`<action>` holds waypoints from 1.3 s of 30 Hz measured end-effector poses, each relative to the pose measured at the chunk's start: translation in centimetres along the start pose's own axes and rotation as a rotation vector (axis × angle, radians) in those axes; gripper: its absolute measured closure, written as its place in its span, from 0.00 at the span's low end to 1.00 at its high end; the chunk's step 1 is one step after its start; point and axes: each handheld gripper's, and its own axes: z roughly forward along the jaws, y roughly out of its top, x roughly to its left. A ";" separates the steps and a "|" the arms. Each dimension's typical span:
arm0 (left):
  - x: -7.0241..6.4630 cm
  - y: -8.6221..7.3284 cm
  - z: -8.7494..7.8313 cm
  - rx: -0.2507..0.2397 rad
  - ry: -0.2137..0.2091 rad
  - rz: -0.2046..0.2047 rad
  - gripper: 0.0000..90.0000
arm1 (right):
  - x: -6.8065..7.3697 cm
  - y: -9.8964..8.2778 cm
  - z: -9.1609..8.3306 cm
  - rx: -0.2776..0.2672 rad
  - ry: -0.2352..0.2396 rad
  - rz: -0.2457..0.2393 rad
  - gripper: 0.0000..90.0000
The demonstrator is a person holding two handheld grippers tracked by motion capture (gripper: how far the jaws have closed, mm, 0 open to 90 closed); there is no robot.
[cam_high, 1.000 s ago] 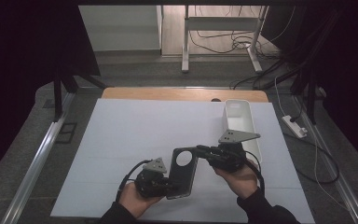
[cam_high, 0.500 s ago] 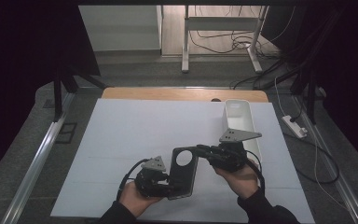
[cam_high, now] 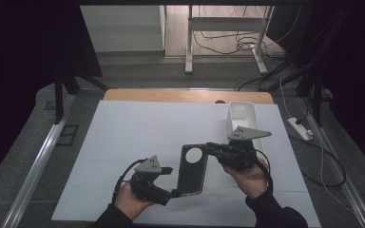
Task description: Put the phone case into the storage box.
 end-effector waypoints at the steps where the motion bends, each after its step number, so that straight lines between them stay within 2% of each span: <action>1: 0.1 -0.1 -0.2 -0.005 0.004 0.002 0.15 | -0.1 0.1 0.0 -0.001 -0.004 0.000 0.89; 6: 0.4 -0.8 -1.3 -0.021 0.044 0.010 0.11 | -0.5 0.4 -0.1 -0.003 -0.020 0.003 0.89; 9: 0.7 -1.8 -2.3 -0.027 0.104 0.009 0.08 | -0.7 0.8 0.0 -0.004 -0.028 0.000 0.89; 10: 0.7 -1.8 -2.3 -0.027 0.104 0.009 0.08 | -0.8 0.9 -0.1 -0.004 -0.030 0.000 0.89; 11: 0.9 -2.4 -2.9 -0.025 0.137 0.010 0.06 | -0.9 1.0 -0.1 -0.006 -0.036 0.001 0.89; 13: 1.0 -2.7 -3.1 -0.032 0.150 0.007 0.05 | -1.0 1.1 -0.1 -0.007 -0.039 -0.001 0.89; 16: 1.2 -3.5 -3.9 -0.034 0.185 0.001 0.04 | -1.2 1.4 -0.2 -0.014 -0.047 -0.005 0.89; 17: 1.2 -4.0 -4.3 -0.035 0.208 -0.002 0.03 | -1.4 1.6 -0.2 -0.015 -0.052 -0.004 0.89; 20: 1.3 -4.6 -4.7 -0.031 0.232 -0.007 0.02 | -1.6 1.9 -0.3 -0.017 -0.058 -0.005 0.89; 25: 1.4 -6.2 -6.0 -0.041 0.291 -0.034 0.01 | -2.3 2.4 -0.5 -0.020 -0.074 0.000 0.89; 27: 1.4 -6.5 -6.2 -0.043 0.300 -0.037 0.01 | -2.4 2.6 -0.6 -0.020 -0.079 0.002 0.89; 33: 1.2 -8.2 -7.7 -0.048 0.377 -0.064 0.00 | -3.3 3.3 -0.9 -0.030 -0.106 0.002 0.89; 39: 1.0 -9.6 -8.7 -0.047 0.416 -0.096 0.00 | -3.8 3.9 -1.1 -0.034 -0.131 -0.006 0.89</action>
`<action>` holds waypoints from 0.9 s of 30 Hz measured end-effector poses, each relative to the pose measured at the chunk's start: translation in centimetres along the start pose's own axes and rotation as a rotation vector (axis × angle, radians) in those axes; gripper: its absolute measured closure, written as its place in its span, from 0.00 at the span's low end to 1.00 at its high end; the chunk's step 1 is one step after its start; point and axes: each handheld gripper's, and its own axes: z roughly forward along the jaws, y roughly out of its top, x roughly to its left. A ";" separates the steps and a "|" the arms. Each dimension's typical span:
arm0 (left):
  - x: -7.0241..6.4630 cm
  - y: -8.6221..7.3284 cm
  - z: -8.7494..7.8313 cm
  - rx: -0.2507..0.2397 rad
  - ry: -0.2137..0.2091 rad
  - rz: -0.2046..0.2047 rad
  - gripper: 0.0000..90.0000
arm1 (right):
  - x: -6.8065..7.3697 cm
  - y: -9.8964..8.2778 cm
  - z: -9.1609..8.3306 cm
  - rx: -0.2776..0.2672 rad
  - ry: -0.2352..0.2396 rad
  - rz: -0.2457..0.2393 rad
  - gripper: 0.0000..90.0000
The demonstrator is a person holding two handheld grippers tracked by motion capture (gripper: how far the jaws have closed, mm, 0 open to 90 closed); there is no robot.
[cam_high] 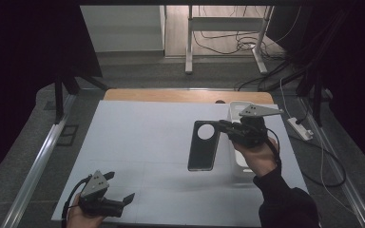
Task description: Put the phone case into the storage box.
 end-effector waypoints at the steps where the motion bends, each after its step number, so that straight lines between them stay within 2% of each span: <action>1: 0.0 -0.2 -0.1 0.000 0.006 -0.004 0.00 | -0.1 0.1 0.0 -0.001 -0.004 -0.003 0.89; 12: 0.4 -1.7 -1.2 0.005 0.046 -0.047 0.00 | -1.7 1.8 0.1 -0.008 -0.063 -0.028 0.89; 18: 0.6 -2.3 -1.6 0.008 0.069 -0.048 0.00 | -2.8 2.4 0.0 -0.020 -0.081 -0.016 0.89; 27: 0.6 -2.5 -1.8 -0.014 0.078 -0.053 0.00 | -4.7 3.6 -0.7 -0.044 -0.120 -0.005 0.89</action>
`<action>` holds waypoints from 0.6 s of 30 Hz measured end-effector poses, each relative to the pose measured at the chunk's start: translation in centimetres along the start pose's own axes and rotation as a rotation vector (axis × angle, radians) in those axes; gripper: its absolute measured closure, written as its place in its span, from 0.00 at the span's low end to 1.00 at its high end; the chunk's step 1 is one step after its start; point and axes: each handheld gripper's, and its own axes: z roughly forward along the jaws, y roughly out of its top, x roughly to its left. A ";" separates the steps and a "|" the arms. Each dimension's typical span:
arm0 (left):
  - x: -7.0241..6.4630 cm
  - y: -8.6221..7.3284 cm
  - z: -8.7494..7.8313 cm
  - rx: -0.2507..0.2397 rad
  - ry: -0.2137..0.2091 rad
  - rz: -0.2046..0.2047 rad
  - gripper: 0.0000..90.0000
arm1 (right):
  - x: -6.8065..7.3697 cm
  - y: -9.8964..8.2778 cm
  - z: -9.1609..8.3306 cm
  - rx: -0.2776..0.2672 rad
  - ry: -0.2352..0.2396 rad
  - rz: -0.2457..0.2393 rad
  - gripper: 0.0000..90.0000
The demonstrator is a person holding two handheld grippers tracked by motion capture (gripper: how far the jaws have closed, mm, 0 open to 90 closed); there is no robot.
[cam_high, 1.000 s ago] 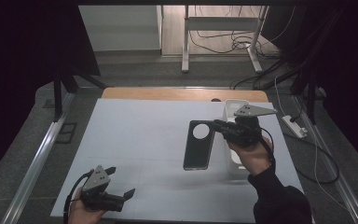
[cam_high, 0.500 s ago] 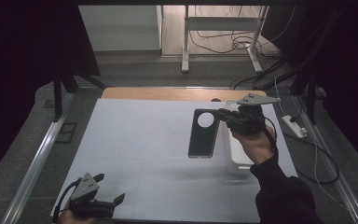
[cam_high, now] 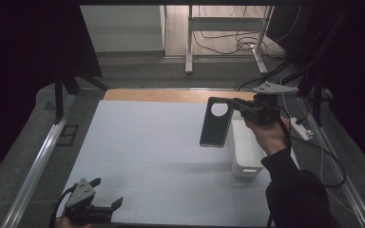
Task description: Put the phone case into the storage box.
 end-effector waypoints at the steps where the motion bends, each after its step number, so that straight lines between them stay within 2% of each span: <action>1: 0.0 0.0 0.0 -0.004 0.004 -0.001 0.00 | -0.5 0.2 -0.1 0.000 -0.011 0.000 0.89; 6: 0.0 0.0 0.0 -0.004 0.008 0.000 0.00 | -1.4 0.5 -0.1 -0.003 -0.030 0.003 0.89; 7: 0.0 0.0 0.0 -0.005 0.010 -0.002 0.00 | -2.1 0.7 -0.2 -0.004 -0.044 0.007 0.89; 18: -0.2 -0.1 -0.2 -0.004 0.019 0.004 0.00 | -4.9 1.4 -0.5 -0.016 -0.108 0.009 0.89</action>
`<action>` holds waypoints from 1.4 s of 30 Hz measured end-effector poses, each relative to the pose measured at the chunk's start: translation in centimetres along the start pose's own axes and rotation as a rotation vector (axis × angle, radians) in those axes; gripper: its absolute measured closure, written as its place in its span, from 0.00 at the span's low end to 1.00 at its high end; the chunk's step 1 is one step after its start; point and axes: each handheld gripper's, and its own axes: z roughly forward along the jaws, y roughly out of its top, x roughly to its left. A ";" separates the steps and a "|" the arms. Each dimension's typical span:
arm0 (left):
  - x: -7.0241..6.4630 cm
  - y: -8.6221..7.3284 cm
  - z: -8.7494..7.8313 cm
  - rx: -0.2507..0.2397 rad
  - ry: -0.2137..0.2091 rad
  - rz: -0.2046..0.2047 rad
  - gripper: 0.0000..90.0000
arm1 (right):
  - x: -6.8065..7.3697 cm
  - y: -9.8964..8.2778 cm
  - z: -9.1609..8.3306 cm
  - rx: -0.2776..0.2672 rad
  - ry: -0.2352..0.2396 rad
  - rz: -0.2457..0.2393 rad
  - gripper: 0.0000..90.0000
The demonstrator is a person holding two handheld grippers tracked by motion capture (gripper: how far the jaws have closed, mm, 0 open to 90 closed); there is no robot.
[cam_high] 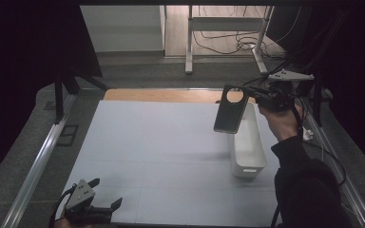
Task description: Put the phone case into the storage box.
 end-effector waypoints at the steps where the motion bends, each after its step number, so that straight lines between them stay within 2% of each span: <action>1: 0.0 0.0 0.0 0.001 -0.001 0.000 0.00 | -0.2 0.0 0.0 -0.001 -0.004 0.000 0.89; 10: -0.2 0.1 0.2 0.015 -0.001 0.019 0.00 | -2.4 0.7 0.3 -0.007 -0.049 -0.017 0.89; 23: -0.2 0.1 0.3 0.025 0.000 0.022 0.00 | -5.0 0.8 0.8 -0.021 -0.094 -0.042 0.89; 34: -0.1 0.1 0.3 0.027 -0.001 0.016 0.00 | -6.4 0.4 2.4 -0.020 -0.138 -0.078 0.89; 42: -0.1 0.1 0.3 0.025 -0.002 0.012 0.00 | -7.4 0.0 3.5 -0.022 -0.162 -0.088 0.89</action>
